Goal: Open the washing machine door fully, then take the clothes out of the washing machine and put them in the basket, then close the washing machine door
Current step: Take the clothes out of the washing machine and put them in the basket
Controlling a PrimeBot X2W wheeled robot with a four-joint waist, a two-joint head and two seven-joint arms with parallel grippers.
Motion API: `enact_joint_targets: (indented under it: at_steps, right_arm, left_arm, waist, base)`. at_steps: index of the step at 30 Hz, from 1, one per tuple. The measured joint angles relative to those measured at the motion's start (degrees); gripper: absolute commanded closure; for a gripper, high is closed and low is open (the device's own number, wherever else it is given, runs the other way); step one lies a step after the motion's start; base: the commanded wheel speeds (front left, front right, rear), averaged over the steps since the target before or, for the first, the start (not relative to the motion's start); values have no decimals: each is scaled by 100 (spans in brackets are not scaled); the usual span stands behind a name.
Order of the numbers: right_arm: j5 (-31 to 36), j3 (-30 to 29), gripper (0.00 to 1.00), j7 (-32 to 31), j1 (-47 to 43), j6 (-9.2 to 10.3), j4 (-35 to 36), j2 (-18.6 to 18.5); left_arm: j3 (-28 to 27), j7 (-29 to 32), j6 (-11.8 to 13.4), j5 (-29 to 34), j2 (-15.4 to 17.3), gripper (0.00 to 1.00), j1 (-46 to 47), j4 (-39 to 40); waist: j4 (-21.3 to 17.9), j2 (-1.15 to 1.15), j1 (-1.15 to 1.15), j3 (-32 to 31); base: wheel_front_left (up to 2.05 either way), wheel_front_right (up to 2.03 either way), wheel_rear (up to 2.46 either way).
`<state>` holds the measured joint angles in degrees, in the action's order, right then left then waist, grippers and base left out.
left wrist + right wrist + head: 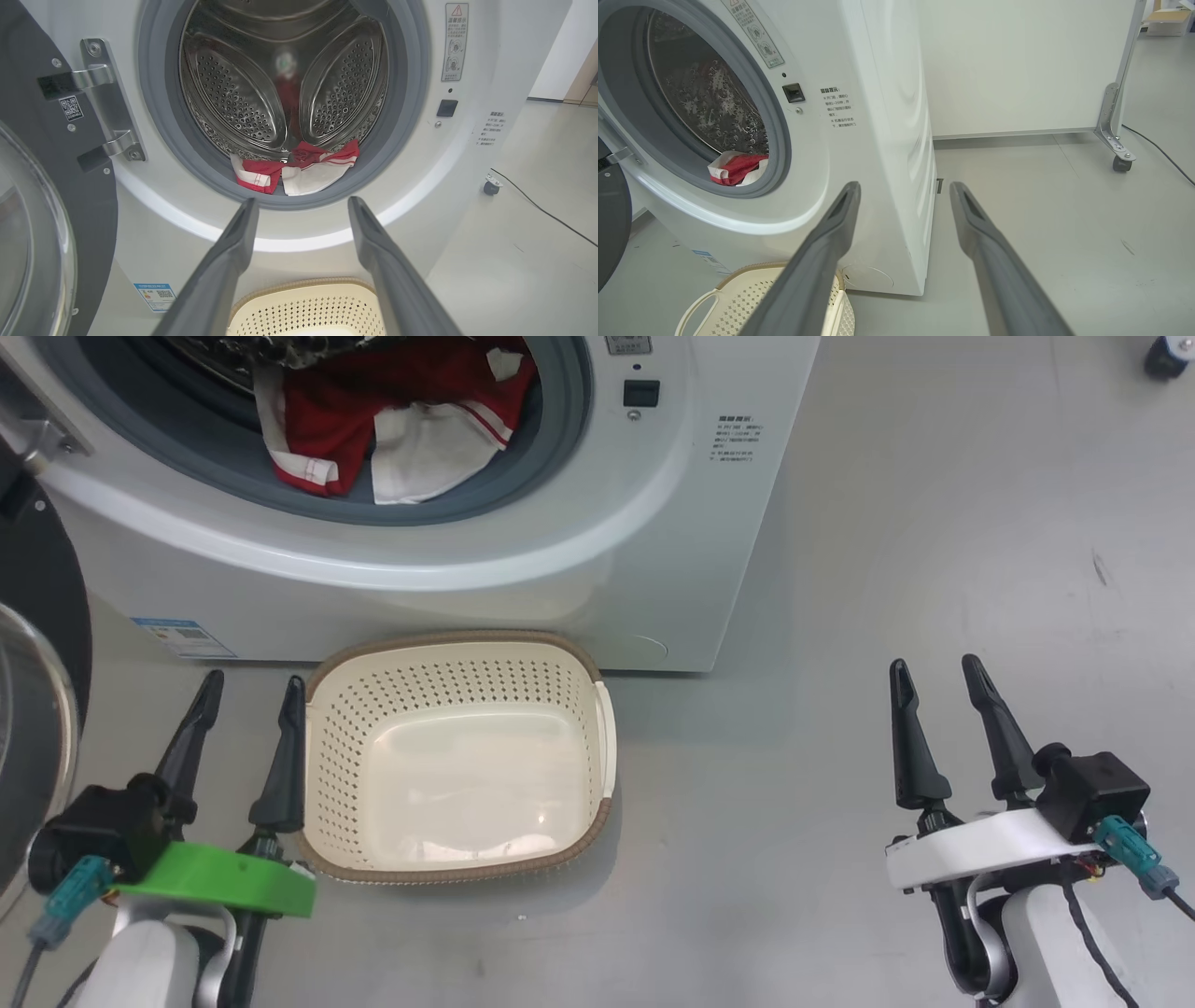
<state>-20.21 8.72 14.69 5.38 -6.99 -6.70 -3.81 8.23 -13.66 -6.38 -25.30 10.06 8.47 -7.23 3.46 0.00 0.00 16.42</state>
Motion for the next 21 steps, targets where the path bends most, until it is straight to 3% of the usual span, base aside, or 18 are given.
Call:
enact_joint_targets:
  at_steps: [21]
  right_arm:
    - [69, 101, 0, 0, 515, 0, 229, 36]
  left_arm:
    - [-489, 827, 0, -447, 404, 0, 1902, -160]
  waist:
    - [-792, 0, 0, 1238]
  base:
    - [0, 0, 0]
